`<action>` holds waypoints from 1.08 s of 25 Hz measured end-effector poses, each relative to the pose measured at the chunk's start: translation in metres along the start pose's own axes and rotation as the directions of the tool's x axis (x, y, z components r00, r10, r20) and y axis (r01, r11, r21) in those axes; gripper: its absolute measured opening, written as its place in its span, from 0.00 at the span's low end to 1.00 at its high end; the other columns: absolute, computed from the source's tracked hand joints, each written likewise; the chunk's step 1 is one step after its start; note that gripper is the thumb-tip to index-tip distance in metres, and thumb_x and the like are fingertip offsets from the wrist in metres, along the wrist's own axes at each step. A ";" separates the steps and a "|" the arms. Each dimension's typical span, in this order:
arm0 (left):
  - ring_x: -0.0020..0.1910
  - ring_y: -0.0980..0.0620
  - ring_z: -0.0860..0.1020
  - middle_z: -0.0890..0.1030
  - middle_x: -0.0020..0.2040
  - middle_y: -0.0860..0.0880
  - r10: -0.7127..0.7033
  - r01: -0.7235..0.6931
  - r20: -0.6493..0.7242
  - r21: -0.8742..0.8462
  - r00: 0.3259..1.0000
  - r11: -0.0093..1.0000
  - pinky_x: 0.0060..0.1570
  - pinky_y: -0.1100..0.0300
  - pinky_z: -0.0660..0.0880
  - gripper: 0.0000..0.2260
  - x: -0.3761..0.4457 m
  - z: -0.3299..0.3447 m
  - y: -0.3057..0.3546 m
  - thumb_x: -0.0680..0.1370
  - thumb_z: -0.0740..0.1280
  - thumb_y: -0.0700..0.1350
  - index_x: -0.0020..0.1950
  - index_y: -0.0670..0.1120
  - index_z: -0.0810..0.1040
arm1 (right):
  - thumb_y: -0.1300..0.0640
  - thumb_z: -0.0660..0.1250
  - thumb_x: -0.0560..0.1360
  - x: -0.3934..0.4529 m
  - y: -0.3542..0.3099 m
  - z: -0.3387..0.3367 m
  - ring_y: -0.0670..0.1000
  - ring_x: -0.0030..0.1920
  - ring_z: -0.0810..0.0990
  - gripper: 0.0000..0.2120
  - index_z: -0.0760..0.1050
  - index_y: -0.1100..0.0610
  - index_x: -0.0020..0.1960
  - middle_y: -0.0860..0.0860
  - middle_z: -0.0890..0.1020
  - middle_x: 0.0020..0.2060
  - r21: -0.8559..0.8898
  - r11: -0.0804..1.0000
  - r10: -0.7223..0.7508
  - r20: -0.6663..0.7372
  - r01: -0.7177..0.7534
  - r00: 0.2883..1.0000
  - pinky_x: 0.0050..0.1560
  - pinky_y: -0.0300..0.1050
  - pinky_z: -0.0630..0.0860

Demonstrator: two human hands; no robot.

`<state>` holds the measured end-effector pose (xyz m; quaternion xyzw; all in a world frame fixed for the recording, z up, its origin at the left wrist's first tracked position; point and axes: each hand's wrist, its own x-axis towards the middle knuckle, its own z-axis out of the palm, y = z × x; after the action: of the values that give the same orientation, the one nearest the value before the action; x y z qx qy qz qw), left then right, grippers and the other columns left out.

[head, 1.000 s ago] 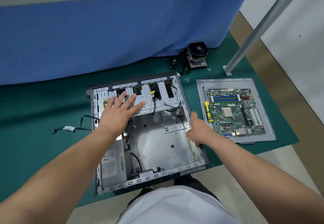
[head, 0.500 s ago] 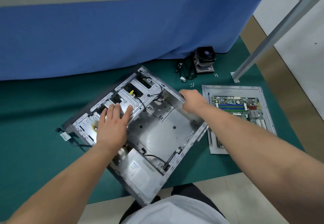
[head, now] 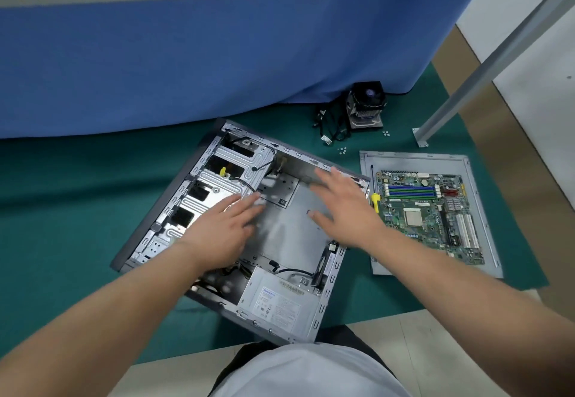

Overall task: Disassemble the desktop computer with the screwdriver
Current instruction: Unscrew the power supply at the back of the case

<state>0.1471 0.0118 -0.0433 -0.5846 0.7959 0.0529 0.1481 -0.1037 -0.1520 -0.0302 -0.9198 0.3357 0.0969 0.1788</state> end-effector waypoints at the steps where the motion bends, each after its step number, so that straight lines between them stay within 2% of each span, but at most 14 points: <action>1: 0.83 0.49 0.47 0.70 0.78 0.48 0.063 -0.066 0.070 0.033 0.996 0.997 0.80 0.47 0.35 0.19 0.006 -0.002 -0.005 0.81 0.58 0.53 0.64 0.50 0.83 | 0.35 0.54 0.81 -0.019 -0.004 0.007 0.51 0.81 0.55 0.27 0.70 0.46 0.75 0.48 0.64 0.80 0.008 0.998 -0.061 0.047 0.061 0.997 0.82 0.57 0.44; 3: 0.81 0.49 0.58 0.82 0.65 0.51 0.134 -0.151 0.188 0.076 0.973 0.986 0.81 0.46 0.38 0.24 0.017 -0.003 -0.014 0.82 0.52 0.55 0.57 0.50 0.87 | 0.30 0.49 0.79 -0.052 -0.015 0.022 0.46 0.73 0.69 0.28 0.80 0.44 0.62 0.42 0.78 0.67 -0.021 0.990 -0.138 0.139 0.142 0.981 0.81 0.57 0.45; 4: 0.79 0.50 0.62 0.85 0.59 0.53 0.168 -0.191 0.212 0.093 0.963 0.977 0.81 0.45 0.39 0.26 0.020 -0.003 -0.018 0.82 0.50 0.55 0.55 0.50 0.88 | 0.29 0.48 0.79 -0.063 -0.019 0.030 0.46 0.67 0.72 0.30 0.83 0.44 0.57 0.41 0.81 0.59 -0.072 0.983 -0.158 0.150 0.170 0.976 0.80 0.58 0.46; 6: 0.72 0.50 0.68 0.86 0.51 0.55 0.221 -0.252 0.207 0.138 0.953 0.958 0.81 0.46 0.40 0.28 0.023 -0.002 -0.024 0.83 0.48 0.56 0.53 0.50 0.88 | 0.29 0.50 0.78 -0.072 -0.024 0.040 0.47 0.60 0.74 0.30 0.85 0.45 0.51 0.41 0.82 0.49 -0.168 0.970 -0.158 0.113 0.175 0.981 0.79 0.58 0.50; 10: 0.63 0.49 0.71 0.85 0.48 0.54 0.271 -0.301 0.160 0.210 0.949 0.930 0.81 0.46 0.43 0.29 0.019 0.000 -0.026 0.84 0.47 0.56 0.53 0.51 0.88 | 0.39 0.56 0.75 -0.071 -0.025 0.042 0.48 0.51 0.75 0.21 0.86 0.47 0.45 0.43 0.80 0.43 -0.182 0.972 -0.147 0.010 0.146 0.989 0.76 0.55 0.56; 13: 0.61 0.48 0.72 0.85 0.46 0.54 0.271 -0.293 0.128 0.207 0.954 0.933 0.81 0.46 0.45 0.29 0.015 0.001 -0.025 0.85 0.47 0.56 0.50 0.51 0.88 | 0.43 0.58 0.74 -0.068 -0.028 0.045 0.48 0.47 0.73 0.18 0.85 0.48 0.42 0.43 0.77 0.42 -0.214 0.964 -0.168 -0.019 0.160 0.986 0.71 0.56 0.62; 17: 0.59 0.50 0.73 0.85 0.45 0.55 0.196 -0.215 0.127 0.159 0.972 0.964 0.81 0.47 0.45 0.29 -0.001 0.006 -0.023 0.85 0.46 0.58 0.48 0.51 0.87 | 0.44 0.56 0.73 -0.047 -0.025 0.034 0.49 0.47 0.75 0.20 0.86 0.48 0.44 0.45 0.79 0.43 -0.300 0.930 -0.221 0.007 0.213 0.975 0.73 0.52 0.61; 22: 0.59 0.53 0.74 0.84 0.45 0.56 0.028 -0.036 0.096 0.079 0.995 0.996 0.81 0.49 0.45 0.30 -0.012 0.010 -0.011 0.84 0.46 0.60 0.47 0.51 0.86 | 0.43 0.54 0.72 -0.010 -0.012 0.009 0.48 0.54 0.75 0.21 0.85 0.48 0.45 0.44 0.81 0.48 -0.372 0.867 -0.318 0.102 0.333 0.943 0.79 0.51 0.55; 27: 0.62 0.53 0.74 0.84 0.46 0.55 -0.057 0.053 0.134 0.034 0.989 0.998 0.81 0.49 0.46 0.28 -0.015 0.011 -0.004 0.84 0.47 0.59 0.47 0.51 0.86 | 0.43 0.52 0.73 0.005 -0.009 0.005 0.48 0.59 0.74 0.23 0.85 0.47 0.49 0.44 0.80 0.53 -0.405 0.831 -0.345 0.160 0.380 0.925 0.81 0.51 0.49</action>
<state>0.1563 0.0270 -0.0490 -0.5991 0.7684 0.0759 0.2119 -0.0942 -0.1469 -0.0340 -0.9785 0.1179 0.1693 0.0006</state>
